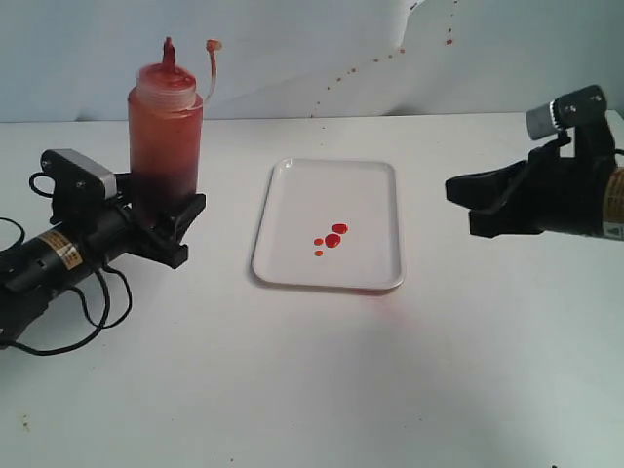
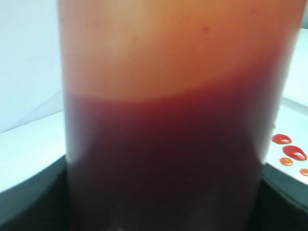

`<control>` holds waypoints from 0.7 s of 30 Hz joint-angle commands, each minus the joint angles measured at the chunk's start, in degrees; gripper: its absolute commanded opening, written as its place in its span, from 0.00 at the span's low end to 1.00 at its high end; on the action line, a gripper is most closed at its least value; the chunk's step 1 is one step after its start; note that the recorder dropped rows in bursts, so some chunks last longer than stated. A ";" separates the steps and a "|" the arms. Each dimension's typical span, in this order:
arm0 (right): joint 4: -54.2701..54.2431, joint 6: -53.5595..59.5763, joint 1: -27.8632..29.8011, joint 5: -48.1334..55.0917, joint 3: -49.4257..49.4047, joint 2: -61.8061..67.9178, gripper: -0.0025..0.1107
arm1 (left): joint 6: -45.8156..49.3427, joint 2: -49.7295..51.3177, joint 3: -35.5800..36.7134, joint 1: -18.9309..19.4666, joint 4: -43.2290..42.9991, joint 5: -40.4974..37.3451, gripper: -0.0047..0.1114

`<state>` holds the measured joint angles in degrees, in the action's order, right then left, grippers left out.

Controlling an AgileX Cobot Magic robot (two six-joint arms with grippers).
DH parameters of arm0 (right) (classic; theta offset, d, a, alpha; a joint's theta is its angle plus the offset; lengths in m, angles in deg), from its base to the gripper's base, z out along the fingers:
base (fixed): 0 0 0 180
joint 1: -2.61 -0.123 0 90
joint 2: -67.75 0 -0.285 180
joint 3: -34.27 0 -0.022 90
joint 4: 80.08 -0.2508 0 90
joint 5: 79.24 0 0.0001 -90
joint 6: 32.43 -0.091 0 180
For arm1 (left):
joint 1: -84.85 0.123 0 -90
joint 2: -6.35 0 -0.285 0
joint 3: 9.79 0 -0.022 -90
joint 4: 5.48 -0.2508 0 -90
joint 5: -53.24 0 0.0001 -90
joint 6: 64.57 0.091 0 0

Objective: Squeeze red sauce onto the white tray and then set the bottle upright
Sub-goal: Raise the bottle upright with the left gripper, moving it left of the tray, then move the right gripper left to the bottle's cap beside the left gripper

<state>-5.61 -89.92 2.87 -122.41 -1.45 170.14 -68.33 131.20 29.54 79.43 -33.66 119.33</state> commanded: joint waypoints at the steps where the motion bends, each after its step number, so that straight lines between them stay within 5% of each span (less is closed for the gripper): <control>1: 2.27 2.98 0.30 -16.04 -0.35 6.76 0.02 | -3.68 -0.94 0.23 2.19 -5.14 3.86 0.04; 5: 2.69 13.01 -1.20 -23.35 -0.35 11.67 0.02 | -3.78 -0.94 0.23 2.19 -13.09 3.86 0.04; 8: 0.91 21.91 -6.13 -23.90 -0.35 13.17 0.12 | -3.78 -0.94 0.23 2.19 -16.50 3.86 0.04; 16: -33.77 42.99 -21.76 -18.62 0.02 13.17 0.84 | -3.78 -0.94 0.23 2.19 -16.50 3.86 0.04; 21: -43.52 48.16 -28.13 -9.52 4.84 13.17 0.95 | -3.78 -0.94 0.23 2.19 -16.50 3.86 0.04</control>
<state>-43.71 -44.66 -22.70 -136.54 0.94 183.24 -71.41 131.20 29.73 81.61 -50.64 119.33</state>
